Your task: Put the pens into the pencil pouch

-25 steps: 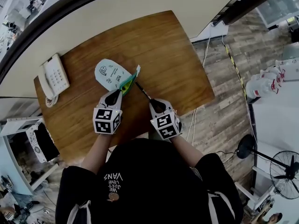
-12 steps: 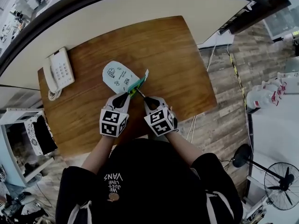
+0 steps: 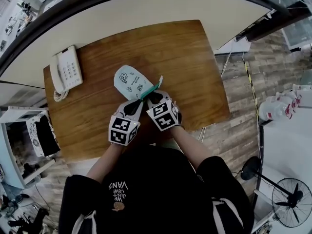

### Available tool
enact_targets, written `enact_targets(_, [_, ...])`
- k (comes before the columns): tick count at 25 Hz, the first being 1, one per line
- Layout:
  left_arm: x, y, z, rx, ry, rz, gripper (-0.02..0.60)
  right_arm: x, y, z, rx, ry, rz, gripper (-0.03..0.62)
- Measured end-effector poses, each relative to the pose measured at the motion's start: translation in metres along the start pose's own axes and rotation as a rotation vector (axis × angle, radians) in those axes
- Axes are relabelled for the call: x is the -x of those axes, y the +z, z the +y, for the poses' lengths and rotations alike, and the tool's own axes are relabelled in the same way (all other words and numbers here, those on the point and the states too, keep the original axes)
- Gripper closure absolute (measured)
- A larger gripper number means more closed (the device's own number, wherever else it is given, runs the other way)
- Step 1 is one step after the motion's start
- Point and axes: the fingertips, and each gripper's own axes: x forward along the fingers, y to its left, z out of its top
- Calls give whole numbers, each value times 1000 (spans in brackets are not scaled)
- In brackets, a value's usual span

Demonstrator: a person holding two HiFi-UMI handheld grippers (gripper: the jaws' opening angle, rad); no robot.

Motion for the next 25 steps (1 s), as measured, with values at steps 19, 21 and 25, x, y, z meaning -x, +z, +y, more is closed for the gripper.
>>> enact_targets(19, [-14,1,21,56,-17,13,555,18,-32,-12,-281,-58,-74,473])
enact_targets(21, [-15,-1,22,54,-23,20,555,24,-37,-14,-300,-79,-77,473])
enact_targets(25, [-16,-4,22,40,-28,28,554,36,-41,-15,-331,-114,-90,473])
